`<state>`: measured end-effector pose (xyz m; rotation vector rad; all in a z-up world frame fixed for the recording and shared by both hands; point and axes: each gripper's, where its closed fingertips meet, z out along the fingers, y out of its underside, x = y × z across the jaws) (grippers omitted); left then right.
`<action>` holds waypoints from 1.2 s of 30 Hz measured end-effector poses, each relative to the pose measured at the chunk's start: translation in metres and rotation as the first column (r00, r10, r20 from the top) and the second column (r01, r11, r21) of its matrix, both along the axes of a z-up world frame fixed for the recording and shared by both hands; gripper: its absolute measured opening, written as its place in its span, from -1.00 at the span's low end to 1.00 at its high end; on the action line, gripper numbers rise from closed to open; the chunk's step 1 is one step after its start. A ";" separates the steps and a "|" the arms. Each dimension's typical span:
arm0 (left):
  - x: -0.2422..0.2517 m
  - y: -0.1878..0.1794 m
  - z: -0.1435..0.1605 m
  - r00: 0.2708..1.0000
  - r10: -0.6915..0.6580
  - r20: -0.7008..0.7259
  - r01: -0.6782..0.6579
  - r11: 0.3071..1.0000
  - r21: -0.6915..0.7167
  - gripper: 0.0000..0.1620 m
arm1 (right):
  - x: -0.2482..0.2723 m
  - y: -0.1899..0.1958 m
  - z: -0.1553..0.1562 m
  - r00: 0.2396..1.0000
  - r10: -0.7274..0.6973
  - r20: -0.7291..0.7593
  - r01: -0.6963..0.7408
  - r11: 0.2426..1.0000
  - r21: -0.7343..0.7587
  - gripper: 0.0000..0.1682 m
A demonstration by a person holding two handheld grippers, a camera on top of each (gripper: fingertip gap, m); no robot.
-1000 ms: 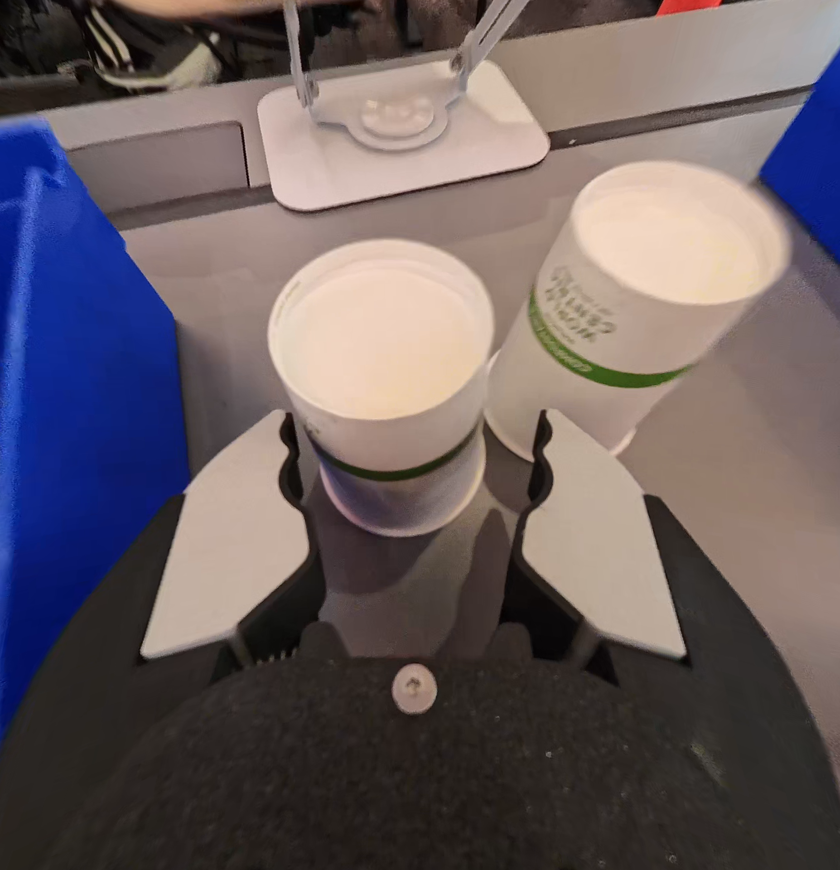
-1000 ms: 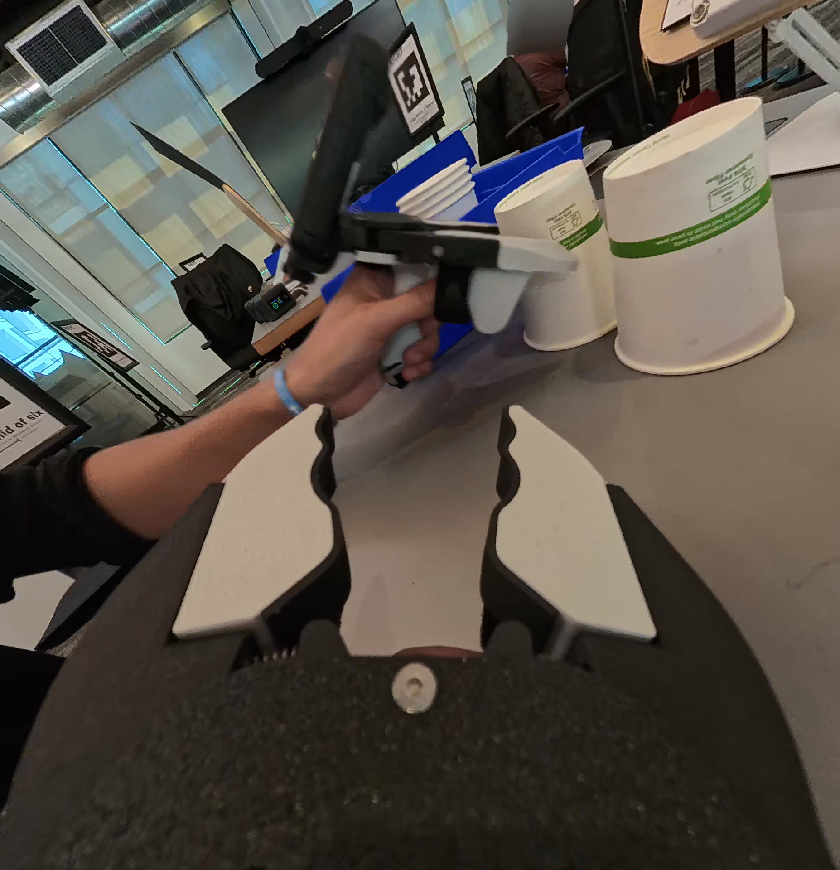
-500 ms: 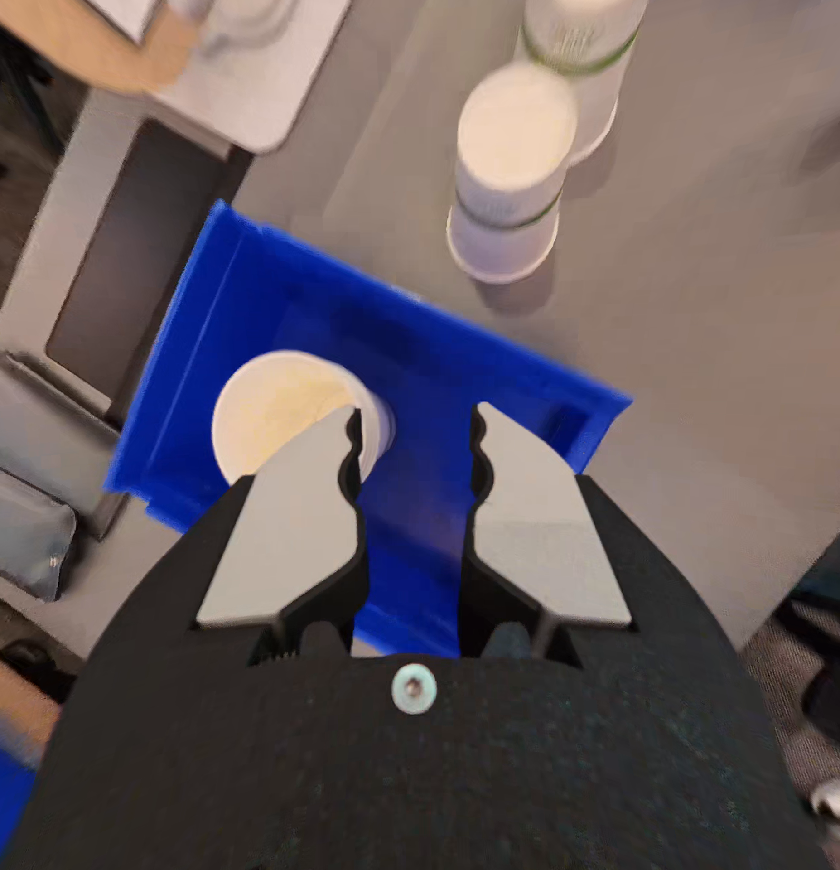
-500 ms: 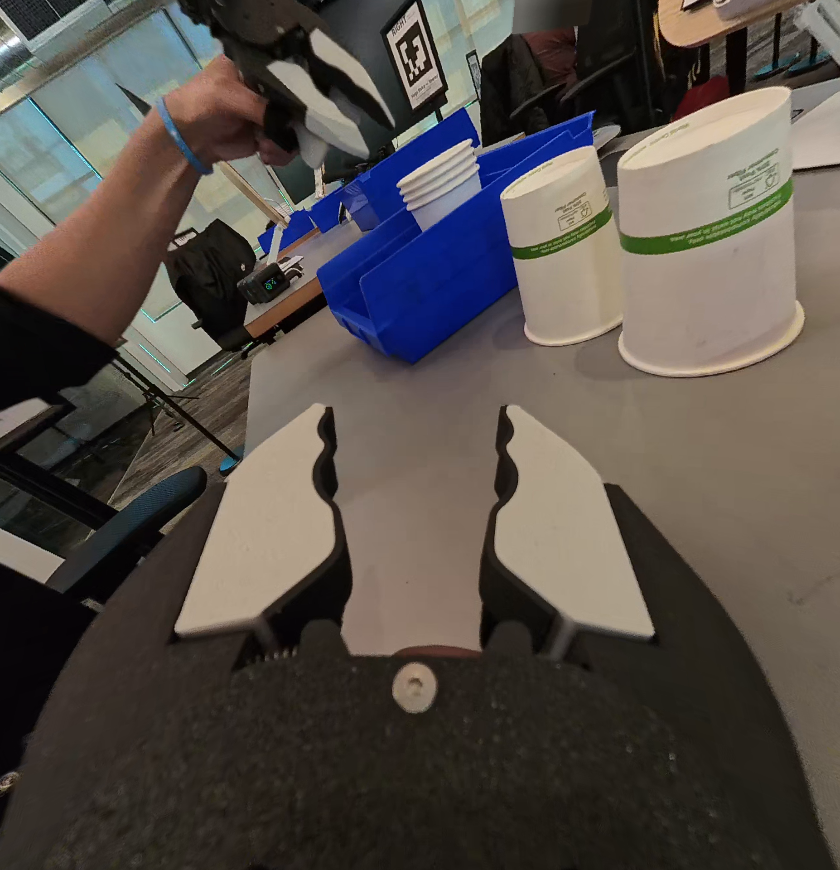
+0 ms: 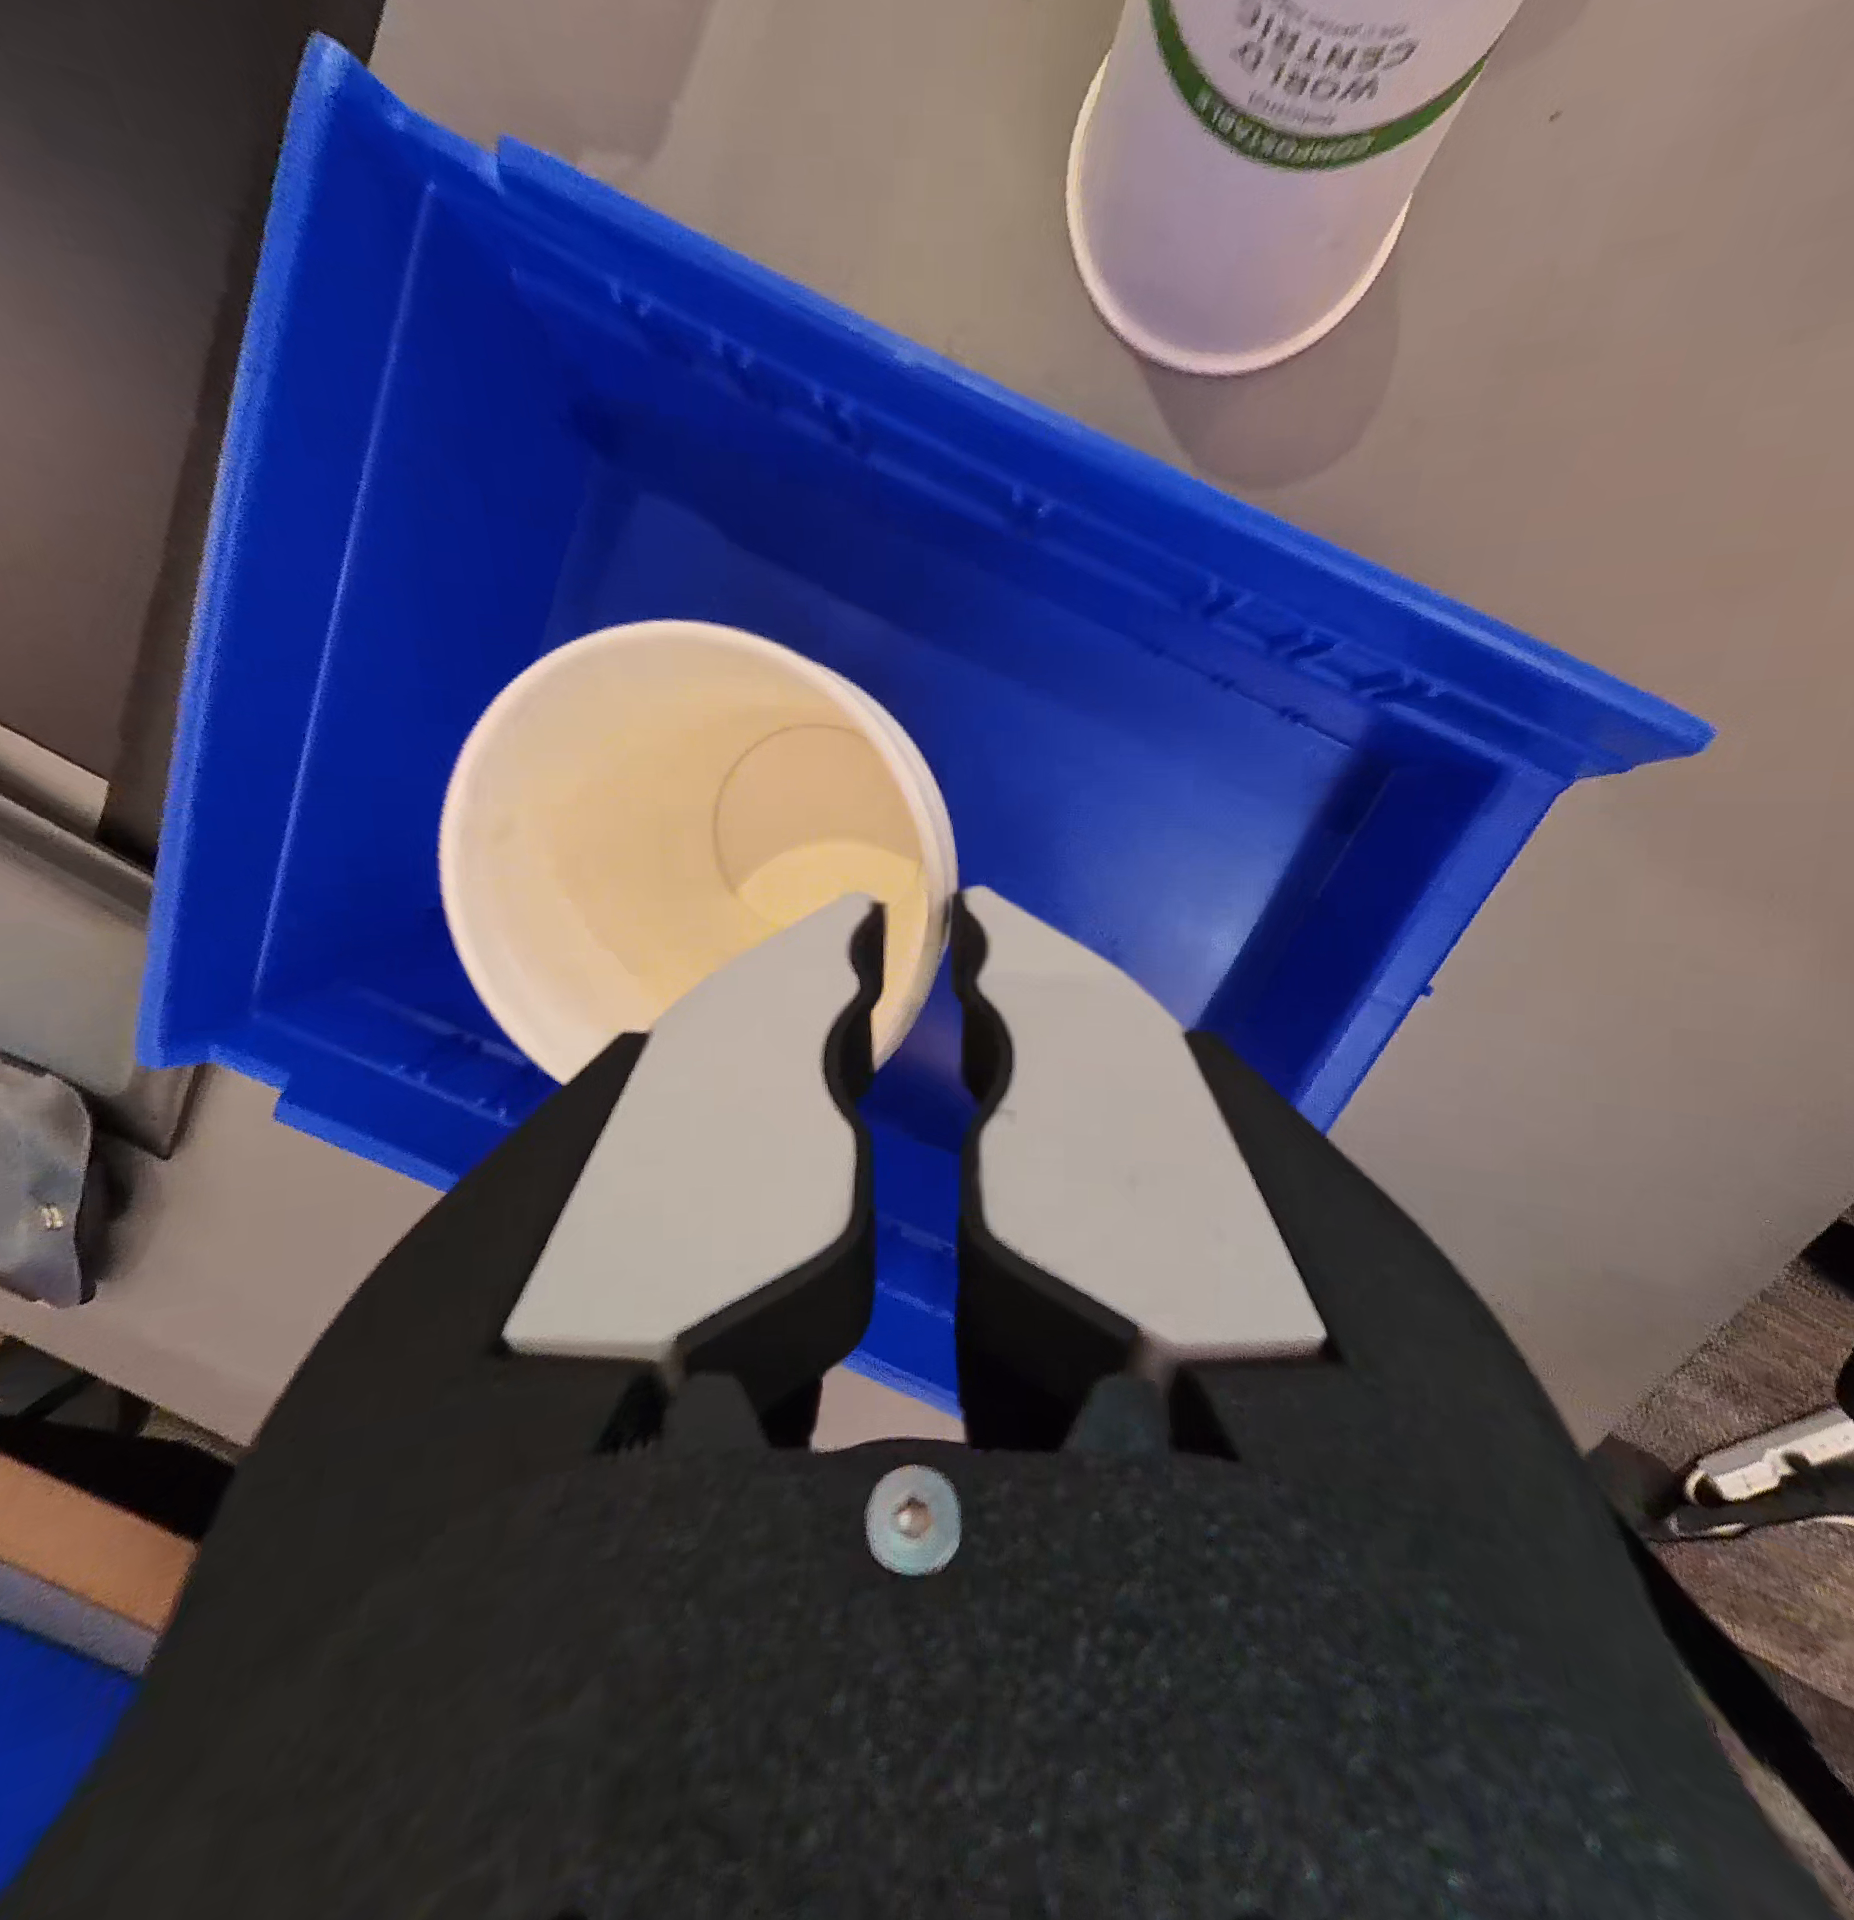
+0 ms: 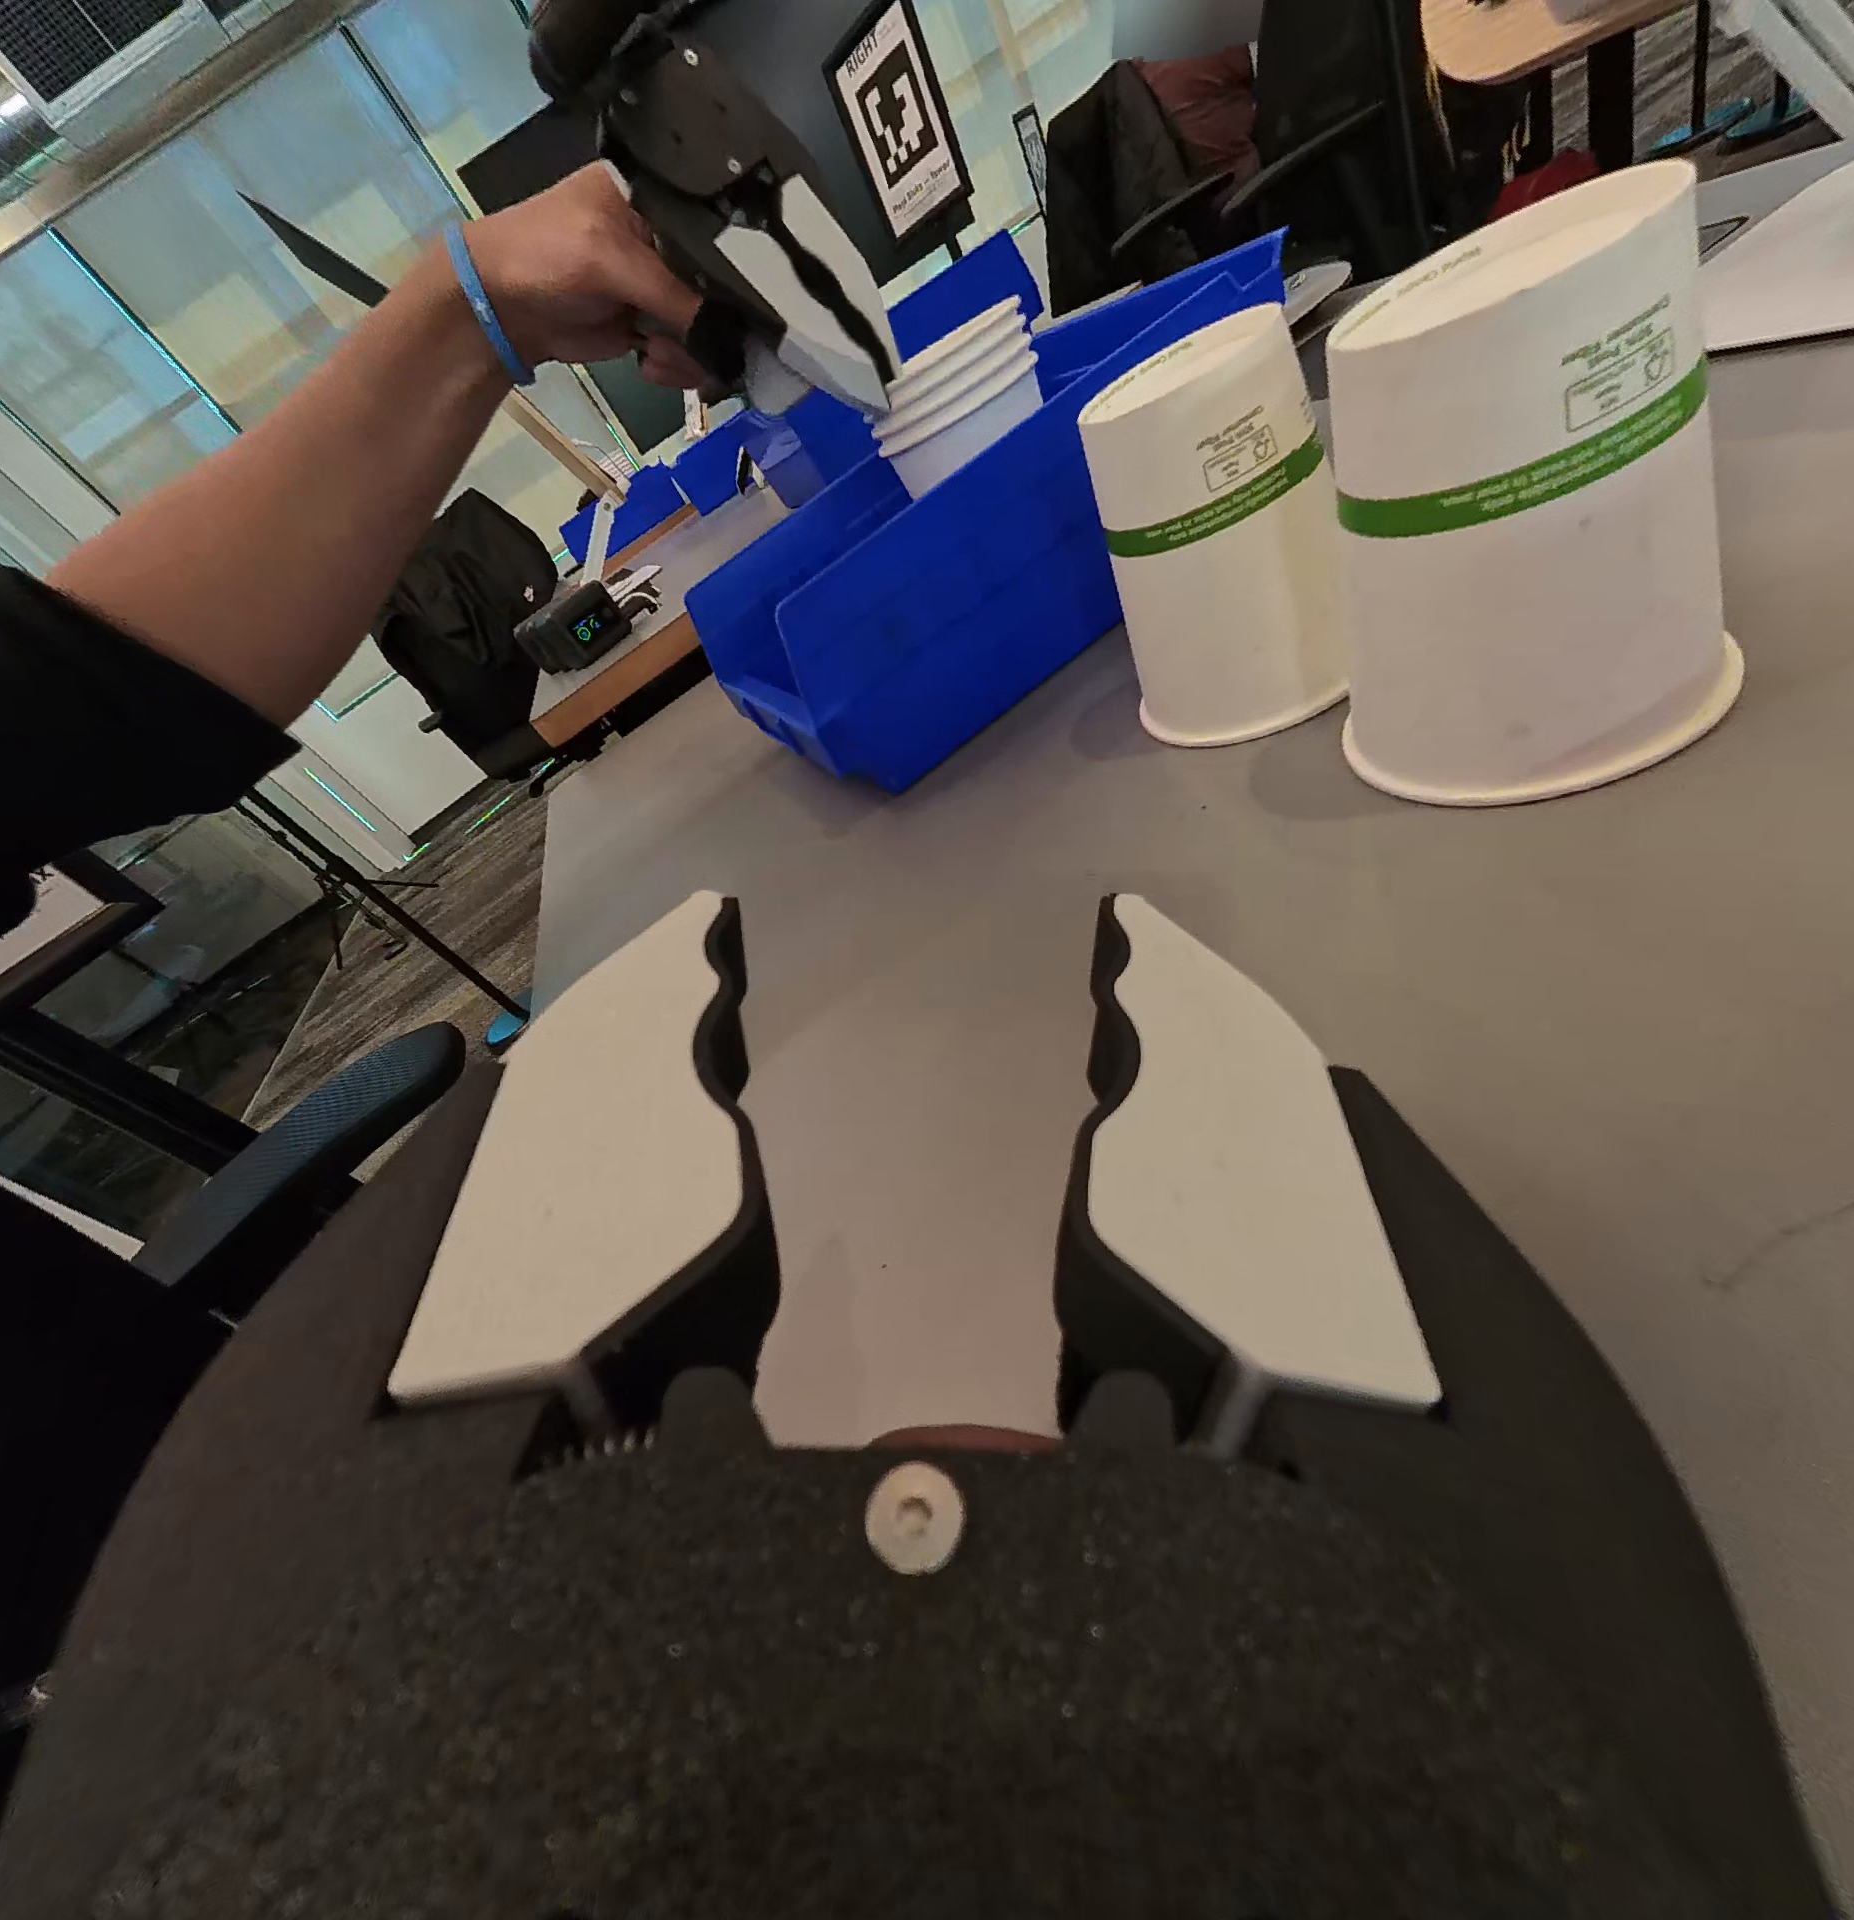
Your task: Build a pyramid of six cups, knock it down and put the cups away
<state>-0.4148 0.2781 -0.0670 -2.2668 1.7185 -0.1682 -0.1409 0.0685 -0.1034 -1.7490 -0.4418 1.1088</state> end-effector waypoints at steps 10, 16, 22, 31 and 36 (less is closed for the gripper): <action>0.003 -0.003 0.003 0.999 0.006 0.040 -0.005 0.999 -0.031 -0.96 | -0.002 0.000 -0.001 1.000 0.010 0.003 -0.010 1.000 -0.004 -0.26; 0.005 0.001 0.005 0.998 0.021 0.056 -0.020 1.000 -0.016 -0.97 | -0.004 -0.002 0.000 1.000 0.016 0.005 -0.016 1.000 0.002 -0.26; 0.007 0.004 0.041 0.995 0.022 0.099 -0.029 0.997 0.068 -0.96 | -0.003 -0.002 -0.001 1.000 0.020 0.005 -0.020 1.000 -0.003 -0.27; 0.029 -0.011 0.174 0.874 0.027 0.485 -0.191 0.937 0.291 -0.97 | -0.003 0.000 0.004 1.000 0.005 -0.008 -0.005 1.000 0.028 -0.25; 0.067 -0.073 0.244 0.559 -0.051 0.828 -0.281 0.927 0.247 -0.97 | -0.016 0.025 0.069 0.988 0.020 -0.150 0.001 0.991 0.135 -0.04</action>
